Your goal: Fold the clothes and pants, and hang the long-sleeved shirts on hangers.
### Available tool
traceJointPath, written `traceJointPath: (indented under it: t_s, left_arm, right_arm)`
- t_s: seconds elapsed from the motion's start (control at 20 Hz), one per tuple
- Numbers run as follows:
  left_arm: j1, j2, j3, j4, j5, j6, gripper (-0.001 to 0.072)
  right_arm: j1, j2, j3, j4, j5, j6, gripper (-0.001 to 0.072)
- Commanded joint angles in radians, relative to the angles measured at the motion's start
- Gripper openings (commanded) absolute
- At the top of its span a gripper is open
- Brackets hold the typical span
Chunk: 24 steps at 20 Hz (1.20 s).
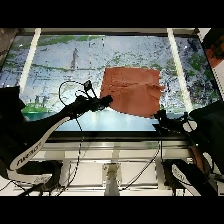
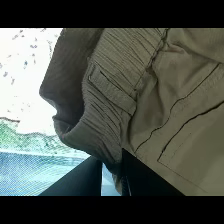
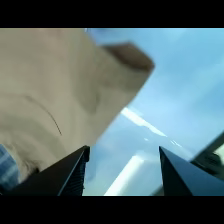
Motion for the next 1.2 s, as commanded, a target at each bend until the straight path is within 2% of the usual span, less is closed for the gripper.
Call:
traceJointPath:
  t_s: [0.0, 0.55, 0.7, 0.8, 0.85, 0.9, 0.95, 1.0, 1.1, 1.15]
  left_arm:
    - [0.001, 0.0, 0.0, 0.001, 0.001, 0.003, 0.0129]
    - [0.001, 0.0, 0.0, 0.011, 0.002, 0.026, 0.0125]
    - [0.001, 0.0, 0.0, 0.012, 0.002, 0.026, 0.0125]
    - [0.001, 0.0, 0.0, 0.012, 0.001, 0.026, 0.0125]
    - [0.001, 0.0, 0.0, 0.012, 0.001, 0.026, 0.0125]
    - [0.001, 0.0, 0.0, 0.012, 0.0, 0.026, 0.0125]
    - [0.001, -0.001, 0.0, 0.012, -0.003, 0.026, 0.011]
    - [0.001, -0.001, 0.0, 0.011, -0.004, 0.025, 0.0017]
    - [0.001, 0.002, 0.0, 0.011, -0.062, 0.025, 0.0014]
    - [0.009, 0.013, 0.0, 0.004, -0.122, 0.024, 0.0014]
  right_arm:
    - [0.0, -0.049, -0.002, 0.03, -0.101, -0.023, 0.0477]
    - [0.0, -0.188, 0.082, 0.037, -0.133, -0.213, 0.0475]
    - [0.0, -0.249, 0.138, 0.037, -0.126, -0.229, 0.0466]
    - [0.001, -0.274, 0.142, 0.034, -0.109, -0.229, 0.0336]
    - [0.001, -0.278, 0.142, 0.035, -0.097, -0.229, 0.0212]
    - [0.008, -0.278, 0.142, 0.03, -0.092, -0.228, 0.0019]
    - [0.016, -0.278, 0.142, 0.03, -0.101, -0.254, 0.0009]
    - [0.025, -0.277, 0.144, 0.032, -0.114, -0.298, 0.0008]
    - [0.029, -0.268, 0.165, 0.039, -0.096, -0.361, 0.0007]
    - [0.025, -0.246, 0.188, 0.039, -0.095, -0.36, 0.0006]
